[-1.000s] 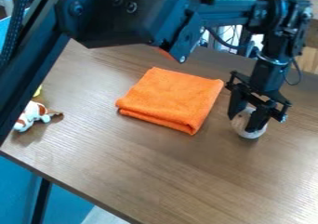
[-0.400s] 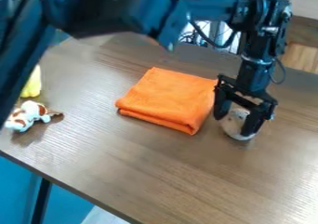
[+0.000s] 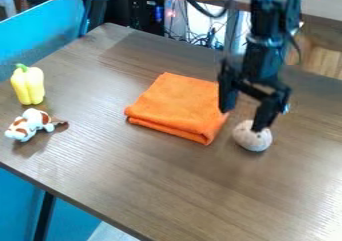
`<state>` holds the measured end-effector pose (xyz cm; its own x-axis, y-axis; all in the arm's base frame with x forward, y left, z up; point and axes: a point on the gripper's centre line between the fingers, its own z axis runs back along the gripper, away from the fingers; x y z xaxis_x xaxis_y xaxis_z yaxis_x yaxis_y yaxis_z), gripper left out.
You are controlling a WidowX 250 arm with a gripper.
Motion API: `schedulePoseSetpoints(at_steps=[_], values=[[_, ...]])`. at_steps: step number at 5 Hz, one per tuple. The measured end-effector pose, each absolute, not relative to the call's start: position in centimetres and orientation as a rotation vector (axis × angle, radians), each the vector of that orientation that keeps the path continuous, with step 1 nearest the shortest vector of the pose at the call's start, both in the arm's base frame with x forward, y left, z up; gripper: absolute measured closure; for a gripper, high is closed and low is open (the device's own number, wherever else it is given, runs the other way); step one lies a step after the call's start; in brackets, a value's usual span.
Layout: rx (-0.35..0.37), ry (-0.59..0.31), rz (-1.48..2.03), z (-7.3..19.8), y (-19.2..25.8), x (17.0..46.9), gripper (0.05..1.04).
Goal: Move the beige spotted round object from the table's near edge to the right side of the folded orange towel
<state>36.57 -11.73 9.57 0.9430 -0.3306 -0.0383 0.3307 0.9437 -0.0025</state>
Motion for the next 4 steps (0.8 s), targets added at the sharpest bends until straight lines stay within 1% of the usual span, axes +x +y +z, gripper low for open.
schedulePoseSetpoints(at_steps=[1,2,3,4], values=[[0.021,0.002,-0.294,11.8,-9.3,33.6,0.079],[0.168,0.143,-0.234,10.2,-4.8,29.4,0.079],[0.210,0.253,-0.219,8.5,0.2,26.0,0.079],[0.237,0.243,-0.162,9.2,5.0,25.2,0.079]])
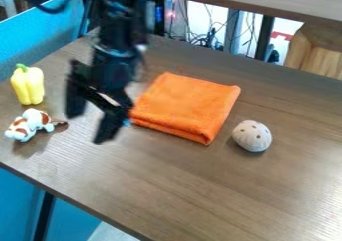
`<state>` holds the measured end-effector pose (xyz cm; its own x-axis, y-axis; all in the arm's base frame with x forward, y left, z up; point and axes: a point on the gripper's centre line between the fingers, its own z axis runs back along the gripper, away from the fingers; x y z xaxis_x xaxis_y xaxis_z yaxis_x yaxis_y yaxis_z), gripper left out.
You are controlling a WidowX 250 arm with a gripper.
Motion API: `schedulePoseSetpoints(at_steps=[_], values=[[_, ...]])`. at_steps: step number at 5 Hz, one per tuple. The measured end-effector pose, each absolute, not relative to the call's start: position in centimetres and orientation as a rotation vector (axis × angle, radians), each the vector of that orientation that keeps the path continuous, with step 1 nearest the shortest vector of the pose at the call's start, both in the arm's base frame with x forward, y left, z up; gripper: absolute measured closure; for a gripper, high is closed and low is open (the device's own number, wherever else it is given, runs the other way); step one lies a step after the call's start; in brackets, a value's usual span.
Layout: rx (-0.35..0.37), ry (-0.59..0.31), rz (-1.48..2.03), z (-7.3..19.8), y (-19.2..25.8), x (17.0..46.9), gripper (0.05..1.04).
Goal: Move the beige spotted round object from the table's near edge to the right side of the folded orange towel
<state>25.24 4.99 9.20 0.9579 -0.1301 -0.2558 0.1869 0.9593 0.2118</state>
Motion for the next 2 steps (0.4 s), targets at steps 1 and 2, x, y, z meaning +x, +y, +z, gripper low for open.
schedulePoseSetpoints(at_steps=[1,2], values=[[0.240,0.239,-0.086,9.9,9.9,23.2,0.079],[0.231,0.199,-0.031,10.9,14.5,21.7,0.079]])
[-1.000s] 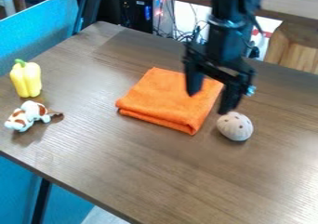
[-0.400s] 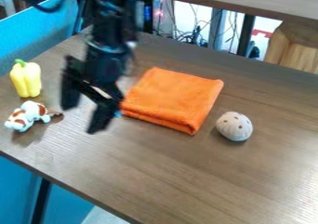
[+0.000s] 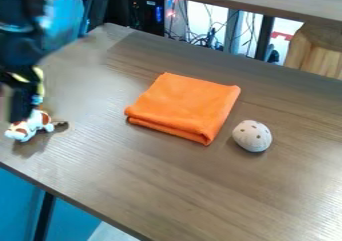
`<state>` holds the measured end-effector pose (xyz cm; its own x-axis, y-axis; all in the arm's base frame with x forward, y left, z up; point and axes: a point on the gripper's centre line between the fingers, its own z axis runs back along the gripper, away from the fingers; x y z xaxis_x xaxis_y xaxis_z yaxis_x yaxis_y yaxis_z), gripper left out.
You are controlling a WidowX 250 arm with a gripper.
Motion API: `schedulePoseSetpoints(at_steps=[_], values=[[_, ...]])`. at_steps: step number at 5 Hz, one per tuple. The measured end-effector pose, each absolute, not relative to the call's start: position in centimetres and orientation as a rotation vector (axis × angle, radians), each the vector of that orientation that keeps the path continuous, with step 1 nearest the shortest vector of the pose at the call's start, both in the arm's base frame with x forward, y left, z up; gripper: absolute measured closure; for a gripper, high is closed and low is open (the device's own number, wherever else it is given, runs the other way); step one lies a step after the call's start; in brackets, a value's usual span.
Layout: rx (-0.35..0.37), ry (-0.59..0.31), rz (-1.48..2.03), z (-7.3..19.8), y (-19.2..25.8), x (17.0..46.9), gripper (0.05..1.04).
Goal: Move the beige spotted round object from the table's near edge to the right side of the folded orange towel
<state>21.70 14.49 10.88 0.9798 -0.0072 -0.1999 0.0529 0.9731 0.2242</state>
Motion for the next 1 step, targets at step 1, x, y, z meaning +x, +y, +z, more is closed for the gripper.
schedulePoseSetpoints(at_steps=[1], values=[[0.243,0.119,0.027,12.65,19.11,21.81,0.079]])
